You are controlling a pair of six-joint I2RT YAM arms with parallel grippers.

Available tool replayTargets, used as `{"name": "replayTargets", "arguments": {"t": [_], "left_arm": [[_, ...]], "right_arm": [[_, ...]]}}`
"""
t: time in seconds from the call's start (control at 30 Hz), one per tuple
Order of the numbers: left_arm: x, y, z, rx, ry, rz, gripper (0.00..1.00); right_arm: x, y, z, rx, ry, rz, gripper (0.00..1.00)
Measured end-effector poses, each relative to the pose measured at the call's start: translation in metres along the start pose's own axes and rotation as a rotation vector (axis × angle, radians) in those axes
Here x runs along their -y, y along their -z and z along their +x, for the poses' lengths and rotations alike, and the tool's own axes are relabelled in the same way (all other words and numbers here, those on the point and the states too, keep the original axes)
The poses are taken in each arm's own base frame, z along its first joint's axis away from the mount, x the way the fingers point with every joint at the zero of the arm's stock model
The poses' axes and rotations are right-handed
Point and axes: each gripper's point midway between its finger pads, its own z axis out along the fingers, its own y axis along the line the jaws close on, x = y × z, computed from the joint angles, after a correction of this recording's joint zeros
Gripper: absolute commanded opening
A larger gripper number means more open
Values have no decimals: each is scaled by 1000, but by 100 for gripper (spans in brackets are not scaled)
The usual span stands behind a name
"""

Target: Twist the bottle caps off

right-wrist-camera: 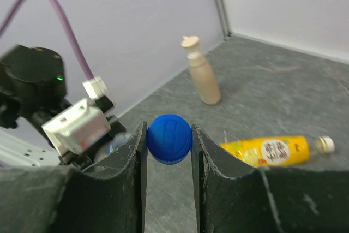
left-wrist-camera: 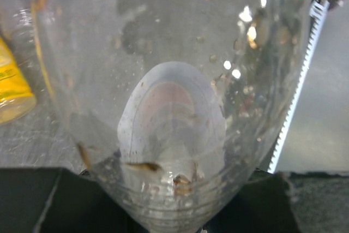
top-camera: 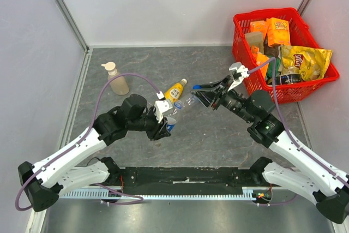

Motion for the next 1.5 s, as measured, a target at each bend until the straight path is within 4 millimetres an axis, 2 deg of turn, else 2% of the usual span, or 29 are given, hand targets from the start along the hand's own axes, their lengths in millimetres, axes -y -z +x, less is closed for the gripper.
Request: {"name": "replayTargets", "arguments": {"t": [0.2, 0.4, 0.57, 0.77, 0.83, 0.9, 1.03, 1.17, 1.33, 1.37, 1.5], "left_arm": [[-27, -4, 3, 28, 107, -170, 17], [-43, -8, 0, 72, 165, -258, 20], [-45, -6, -10, 92, 164, -269, 20], [-42, 4, -43, 157, 141, -263, 21], [-42, 7, -49, 172, 133, -263, 23], [-41, 9, -51, 177, 128, -262, 27], [-38, 13, -53, 188, 120, -256, 30], [-36, 19, -54, 203, 112, -256, 30], [-33, 27, -57, 225, 102, -257, 31], [-33, 28, -57, 228, 101, -257, 31], [-32, 29, -55, 223, 103, -257, 31]], "right_arm": [[36, 13, 35, -66, 34, 153, 0], [77, 28, 87, -192, 54, 307, 0], [116, 47, 145, -329, 45, 459, 0], [151, 72, 213, -513, 21, 605, 0], [158, 79, 227, -551, 14, 637, 0], [163, 81, 234, -569, 8, 659, 0], [172, 83, 249, -599, -3, 697, 2], [178, 90, 268, -655, -21, 730, 15], [178, 88, 268, -638, -36, 734, 47], [178, 87, 267, -634, -38, 734, 56], [176, 87, 263, -617, -44, 730, 78]]}}
